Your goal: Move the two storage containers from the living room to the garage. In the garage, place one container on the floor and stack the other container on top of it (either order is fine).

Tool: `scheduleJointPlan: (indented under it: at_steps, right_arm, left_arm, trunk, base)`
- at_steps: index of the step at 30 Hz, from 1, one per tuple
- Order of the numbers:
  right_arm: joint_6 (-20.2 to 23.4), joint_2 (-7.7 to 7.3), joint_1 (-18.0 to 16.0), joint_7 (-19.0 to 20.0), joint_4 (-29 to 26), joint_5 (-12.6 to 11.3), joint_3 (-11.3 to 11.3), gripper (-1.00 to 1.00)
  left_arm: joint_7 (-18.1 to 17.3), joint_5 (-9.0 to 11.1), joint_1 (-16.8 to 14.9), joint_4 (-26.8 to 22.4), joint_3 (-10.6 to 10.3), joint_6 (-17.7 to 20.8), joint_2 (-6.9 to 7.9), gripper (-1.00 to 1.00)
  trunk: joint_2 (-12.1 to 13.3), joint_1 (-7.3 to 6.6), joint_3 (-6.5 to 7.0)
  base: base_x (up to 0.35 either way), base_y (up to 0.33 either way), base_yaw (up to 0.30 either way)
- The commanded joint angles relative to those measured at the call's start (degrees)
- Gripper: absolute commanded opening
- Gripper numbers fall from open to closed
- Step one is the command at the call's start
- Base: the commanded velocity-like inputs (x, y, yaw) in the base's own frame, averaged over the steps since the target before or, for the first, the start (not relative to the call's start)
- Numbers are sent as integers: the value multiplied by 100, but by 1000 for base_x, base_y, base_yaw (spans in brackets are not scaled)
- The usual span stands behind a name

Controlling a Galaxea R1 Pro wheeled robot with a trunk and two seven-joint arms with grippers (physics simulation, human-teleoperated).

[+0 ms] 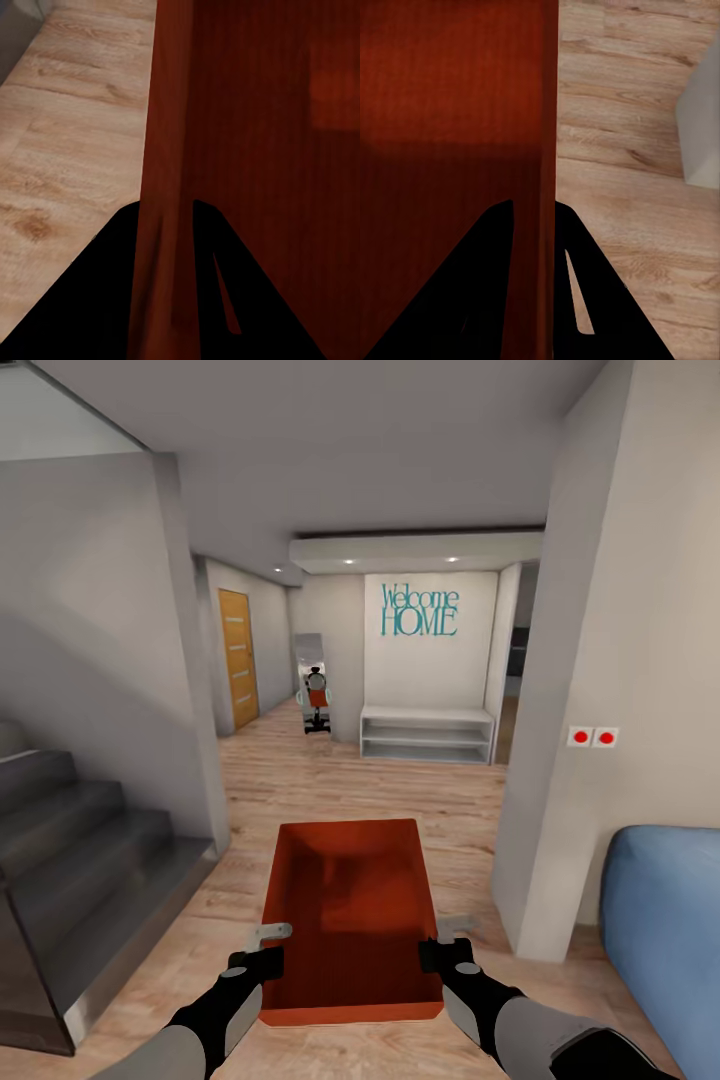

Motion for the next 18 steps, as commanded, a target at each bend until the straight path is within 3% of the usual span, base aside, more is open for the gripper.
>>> scheduleJointPlan:
  at_steps: [1,18]
  right_arm:
    - [-460,4,-7,-15,-15,25,-110,-100]
    - [-460,4,-7,-15,-15,25,-110,-100]
  left_arm:
    - [100,48,0,10,45,11,61,-100]
    - [100,52,0,10,46,11,59,-100]
  trunk:
    - [-8,5,-10]
    - [-8,5,-10]
  base:
    - [322,0,0]
    - [322,0,0]
